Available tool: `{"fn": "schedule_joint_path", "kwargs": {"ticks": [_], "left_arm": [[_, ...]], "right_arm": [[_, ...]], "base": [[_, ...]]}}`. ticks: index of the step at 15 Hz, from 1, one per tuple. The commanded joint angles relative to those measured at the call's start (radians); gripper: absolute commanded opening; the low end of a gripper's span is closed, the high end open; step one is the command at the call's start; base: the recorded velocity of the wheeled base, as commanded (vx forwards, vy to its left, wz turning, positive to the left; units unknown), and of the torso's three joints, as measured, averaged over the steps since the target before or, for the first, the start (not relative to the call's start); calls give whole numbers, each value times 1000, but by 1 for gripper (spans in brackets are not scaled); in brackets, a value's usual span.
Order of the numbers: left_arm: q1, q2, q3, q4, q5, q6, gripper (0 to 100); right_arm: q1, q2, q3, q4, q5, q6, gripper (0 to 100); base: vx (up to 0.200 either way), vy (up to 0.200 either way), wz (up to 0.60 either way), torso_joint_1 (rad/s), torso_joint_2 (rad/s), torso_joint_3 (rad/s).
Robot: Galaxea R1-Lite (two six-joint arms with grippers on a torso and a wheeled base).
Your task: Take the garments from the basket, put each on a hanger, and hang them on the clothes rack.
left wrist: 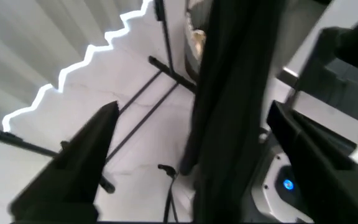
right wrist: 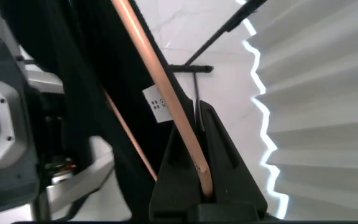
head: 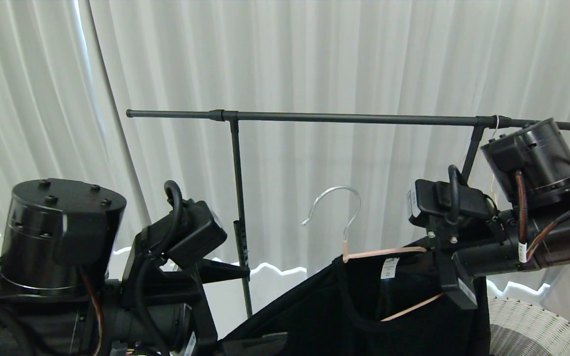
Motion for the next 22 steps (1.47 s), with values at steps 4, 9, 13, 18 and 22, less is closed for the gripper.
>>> {"fn": "schedule_joint_path", "kwargs": {"ticks": [4,9,13,18,22], "left_arm": [[11,-74,58,-66,0,0,100],[209,-76,227,-186,0,12,100],[212,-59,277,-204,0,46,100],[231,-37,285,-206,0,73,100],[251,-28,284,-206,0,72,0]], "right_arm": [[-100,-29,-1,-2,2,-10,0],[-129,-75,-1,-1,10,1,0],[-127,-87,-2,-2,16,21,0],[-127,-104,-1,-2,16,47,0],[-129,-105,-1,-2,16,59,0]], "base": [[0,0,0,0,0,0],[0,0,0,0,0,0],[0,0,0,0,0,0],[0,0,0,0,0,0],[0,0,0,0,0,0]]}}
